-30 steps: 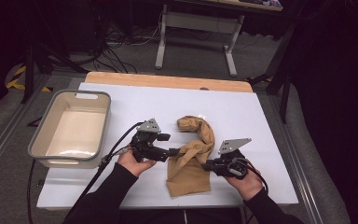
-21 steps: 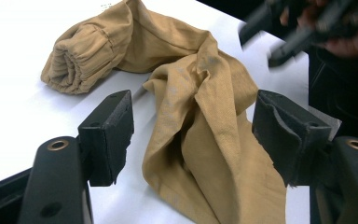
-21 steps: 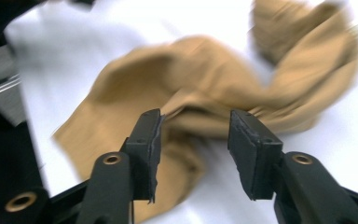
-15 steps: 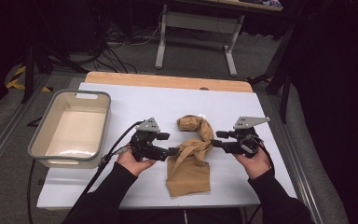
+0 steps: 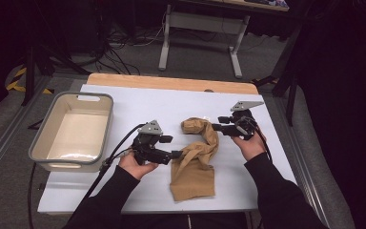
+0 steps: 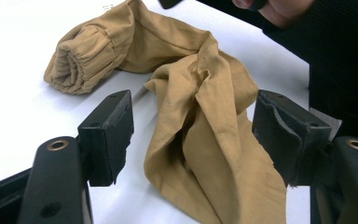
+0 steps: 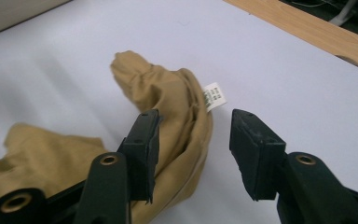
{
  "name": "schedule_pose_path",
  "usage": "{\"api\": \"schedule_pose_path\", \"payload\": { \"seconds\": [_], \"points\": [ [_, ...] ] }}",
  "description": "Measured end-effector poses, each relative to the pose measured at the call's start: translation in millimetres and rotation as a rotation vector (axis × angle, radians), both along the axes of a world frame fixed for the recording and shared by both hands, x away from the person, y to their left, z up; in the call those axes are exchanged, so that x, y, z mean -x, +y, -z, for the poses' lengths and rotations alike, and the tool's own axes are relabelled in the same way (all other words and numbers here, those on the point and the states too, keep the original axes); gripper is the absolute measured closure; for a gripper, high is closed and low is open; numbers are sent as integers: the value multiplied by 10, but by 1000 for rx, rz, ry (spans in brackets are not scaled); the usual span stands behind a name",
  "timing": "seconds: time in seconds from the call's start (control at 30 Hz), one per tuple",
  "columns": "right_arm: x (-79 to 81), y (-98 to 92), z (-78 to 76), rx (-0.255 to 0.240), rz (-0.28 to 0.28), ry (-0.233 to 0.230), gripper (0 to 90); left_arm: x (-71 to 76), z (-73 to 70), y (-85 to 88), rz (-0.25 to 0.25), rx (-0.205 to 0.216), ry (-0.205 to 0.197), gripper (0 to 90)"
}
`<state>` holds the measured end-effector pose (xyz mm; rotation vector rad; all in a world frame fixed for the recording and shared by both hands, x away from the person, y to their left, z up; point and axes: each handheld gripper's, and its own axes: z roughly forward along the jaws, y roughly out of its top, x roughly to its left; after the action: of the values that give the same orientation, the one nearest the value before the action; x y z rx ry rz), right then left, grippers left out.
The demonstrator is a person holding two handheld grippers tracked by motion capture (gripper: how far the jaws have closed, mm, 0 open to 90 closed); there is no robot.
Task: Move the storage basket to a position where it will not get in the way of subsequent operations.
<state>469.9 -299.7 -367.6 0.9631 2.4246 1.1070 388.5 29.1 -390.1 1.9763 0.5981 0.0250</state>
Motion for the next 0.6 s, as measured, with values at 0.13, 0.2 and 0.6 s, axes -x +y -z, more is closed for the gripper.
{"api": "schedule_pose_path", "payload": {
  "seconds": [0.13,0.2,0.6],
  "points": [
    [-124,37,58,14,13,20,525,2,1,3,5,0,1,301],
    [-192,66,114,32,19,36,524,2,2,3,5,-1,1,300],
    [-260,298,240,100,-30,86,862,-2,9,12,-2,-2,2,300]
  ]
}}
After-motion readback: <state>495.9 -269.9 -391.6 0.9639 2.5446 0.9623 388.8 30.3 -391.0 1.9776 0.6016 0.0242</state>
